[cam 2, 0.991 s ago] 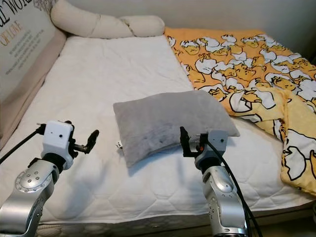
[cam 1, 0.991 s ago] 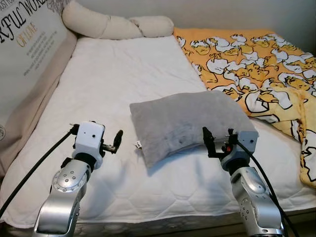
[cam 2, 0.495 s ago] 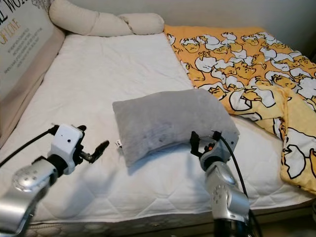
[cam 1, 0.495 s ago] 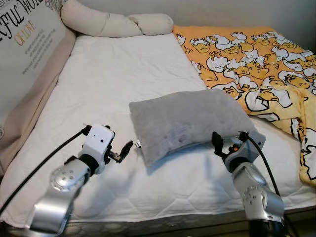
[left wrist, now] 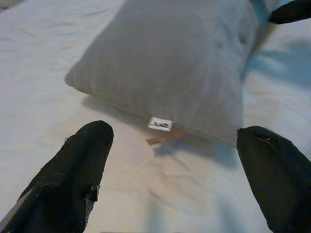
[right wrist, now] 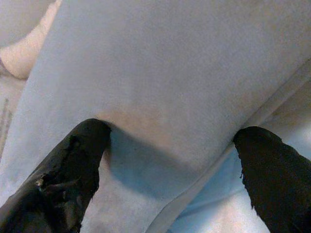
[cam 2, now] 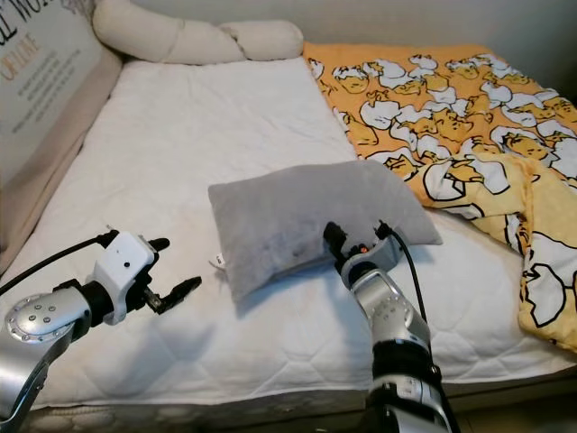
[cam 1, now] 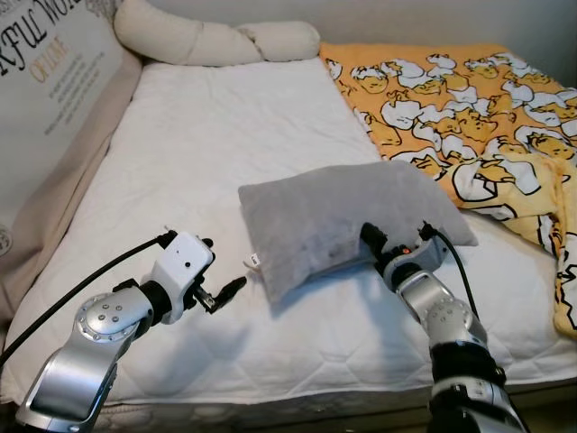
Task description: Clean up the room
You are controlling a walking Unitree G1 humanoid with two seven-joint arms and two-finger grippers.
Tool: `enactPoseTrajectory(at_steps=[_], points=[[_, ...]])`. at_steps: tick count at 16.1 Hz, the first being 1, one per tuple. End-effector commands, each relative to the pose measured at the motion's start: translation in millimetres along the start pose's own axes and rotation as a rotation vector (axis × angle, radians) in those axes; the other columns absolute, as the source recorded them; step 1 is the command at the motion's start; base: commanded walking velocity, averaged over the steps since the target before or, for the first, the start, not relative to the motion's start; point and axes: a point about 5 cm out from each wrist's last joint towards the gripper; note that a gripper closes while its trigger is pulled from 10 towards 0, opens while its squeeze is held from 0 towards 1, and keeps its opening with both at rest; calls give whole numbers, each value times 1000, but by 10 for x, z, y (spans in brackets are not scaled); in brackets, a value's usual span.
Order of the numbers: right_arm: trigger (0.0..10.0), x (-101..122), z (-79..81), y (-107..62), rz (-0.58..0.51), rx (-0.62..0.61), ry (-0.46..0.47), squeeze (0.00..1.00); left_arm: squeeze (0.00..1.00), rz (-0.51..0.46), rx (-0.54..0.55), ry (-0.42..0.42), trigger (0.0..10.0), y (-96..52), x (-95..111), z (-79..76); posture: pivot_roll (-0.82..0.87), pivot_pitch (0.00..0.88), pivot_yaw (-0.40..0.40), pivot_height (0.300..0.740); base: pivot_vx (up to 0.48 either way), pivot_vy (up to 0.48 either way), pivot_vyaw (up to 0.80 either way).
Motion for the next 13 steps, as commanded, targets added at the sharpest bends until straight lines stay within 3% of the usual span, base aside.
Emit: enactPoseTrajectory(at_steps=[1,4,9,10,11,12,13], points=[[10000,27,-23,15,-9,-7,44,1000,0,-1,-25,13,10000,-6,35,-23,52,0,-9,740,0,0,0],[10000,-31,9,105,13,-12,172,1000,0,18,-55,23,10000,-23,24,-20,55,0,-2,740,0,0,0],[10000,-35,1,122,15,-15,188,1000,0,18,-57,25,10000,-23,23,-16,57,0,1,740,0,0,0],[10000,-1,-13,153,2,-44,183,0,0,19,-61,32,10000,-20,32,-6,63,0,4,740,0,0,0],[4157,33,-26,171,-7,-70,151,0,0,20,-65,36,10000,-17,36,-1,64,0,3,740,0,0,0],[4157,58,-34,184,-15,-88,127,0,0,22,-68,39,10000,-16,39,3,64,0,3,740,0,0,0],[0,78,-33,192,-21,-89,126,0,0,24,-71,40,10000,-15,40,3,66,0,3,740,0,0,0]])
Point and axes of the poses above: a point about 5 cm out from each wrist's last joint towards the gripper, its own y axis pointing out of the wrist towards the gripper, its own x axis along the axis of the wrist's last joint, z = x × y, and after that the axes turned 6 degrees about -y, right-handed
